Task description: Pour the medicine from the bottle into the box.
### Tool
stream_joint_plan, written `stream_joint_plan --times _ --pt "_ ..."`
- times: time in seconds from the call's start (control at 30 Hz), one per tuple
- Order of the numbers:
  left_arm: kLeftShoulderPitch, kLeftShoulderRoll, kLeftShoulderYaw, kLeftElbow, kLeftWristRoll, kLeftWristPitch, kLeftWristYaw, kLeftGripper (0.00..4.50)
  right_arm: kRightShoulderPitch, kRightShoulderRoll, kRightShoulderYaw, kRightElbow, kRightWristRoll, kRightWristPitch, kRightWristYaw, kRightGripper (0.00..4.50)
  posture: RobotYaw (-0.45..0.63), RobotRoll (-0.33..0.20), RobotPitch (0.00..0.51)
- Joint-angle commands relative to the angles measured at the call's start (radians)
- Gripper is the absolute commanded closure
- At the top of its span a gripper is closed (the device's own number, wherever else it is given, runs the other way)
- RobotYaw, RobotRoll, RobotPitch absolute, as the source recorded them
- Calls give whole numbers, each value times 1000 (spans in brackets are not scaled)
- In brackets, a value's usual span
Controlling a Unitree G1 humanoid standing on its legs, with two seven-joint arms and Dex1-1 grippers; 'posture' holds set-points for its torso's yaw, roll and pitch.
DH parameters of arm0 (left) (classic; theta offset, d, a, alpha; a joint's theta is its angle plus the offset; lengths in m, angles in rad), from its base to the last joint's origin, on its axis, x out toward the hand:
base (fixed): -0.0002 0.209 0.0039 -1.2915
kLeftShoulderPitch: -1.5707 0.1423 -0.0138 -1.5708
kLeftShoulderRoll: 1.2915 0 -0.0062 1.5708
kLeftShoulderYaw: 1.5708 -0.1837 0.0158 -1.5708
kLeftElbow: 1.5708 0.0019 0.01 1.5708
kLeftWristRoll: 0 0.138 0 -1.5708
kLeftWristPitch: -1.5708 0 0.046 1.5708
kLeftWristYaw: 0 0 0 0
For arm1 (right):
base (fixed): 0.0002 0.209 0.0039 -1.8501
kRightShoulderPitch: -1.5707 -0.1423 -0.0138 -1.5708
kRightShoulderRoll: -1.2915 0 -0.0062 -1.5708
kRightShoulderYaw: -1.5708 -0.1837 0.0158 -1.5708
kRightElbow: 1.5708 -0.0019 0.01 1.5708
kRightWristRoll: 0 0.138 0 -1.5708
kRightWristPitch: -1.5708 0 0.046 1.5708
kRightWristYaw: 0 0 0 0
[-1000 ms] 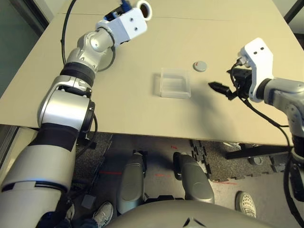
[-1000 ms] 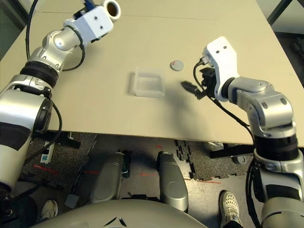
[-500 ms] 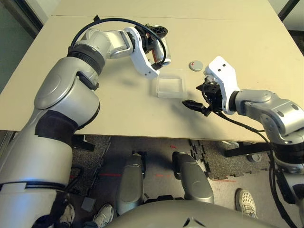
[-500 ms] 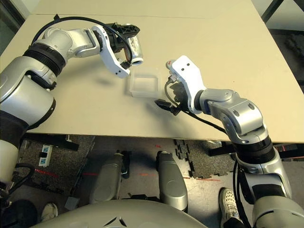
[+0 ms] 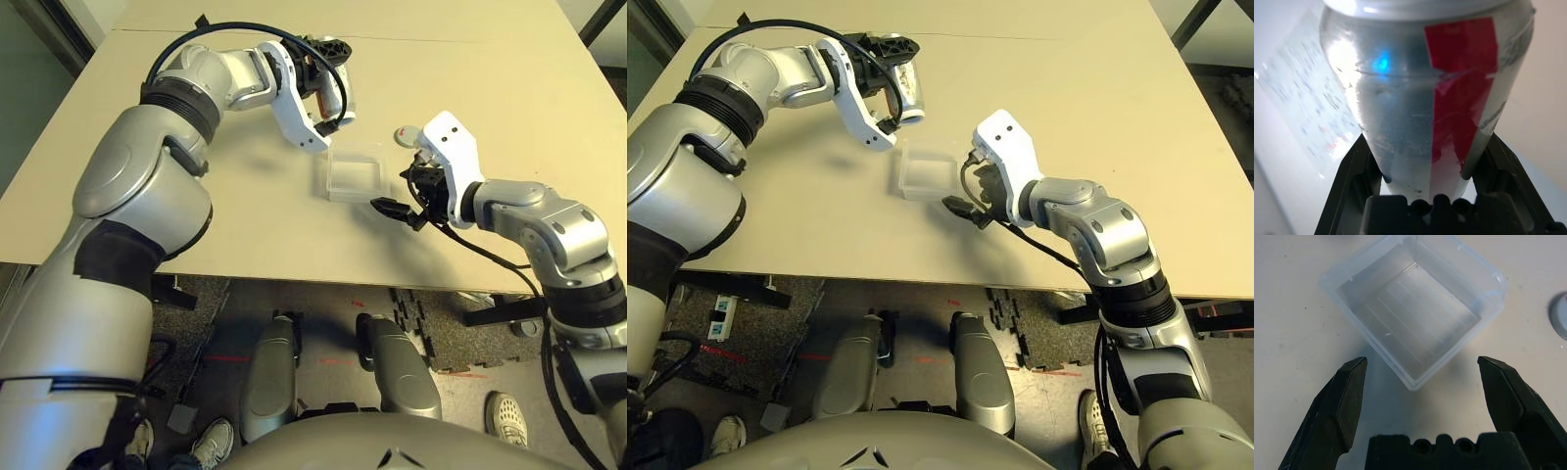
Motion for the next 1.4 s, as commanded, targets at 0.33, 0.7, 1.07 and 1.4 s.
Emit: stream_joint_plan --times 0.33,0.7,1.07,1.4 --pt "-34 -39 34 -85 -56 -82 -93 1789 3 15 6 3 -3 3 -4 0 -44 0 150" --pt "217 -59 804 38 -903 193 -794 1789 10 0 -1 -4 0 6 -4 0 -47 0 148" --pt "392 -122 1204 -12 -1277 511 -774 1789 -3 -15 -1 10 -6 -8 2 0 -40 0 153" --pt "359 -46 944 -64 -999 332 -685 1789 1 -37 1 12 -8 -5 2 0 -43 0 163"
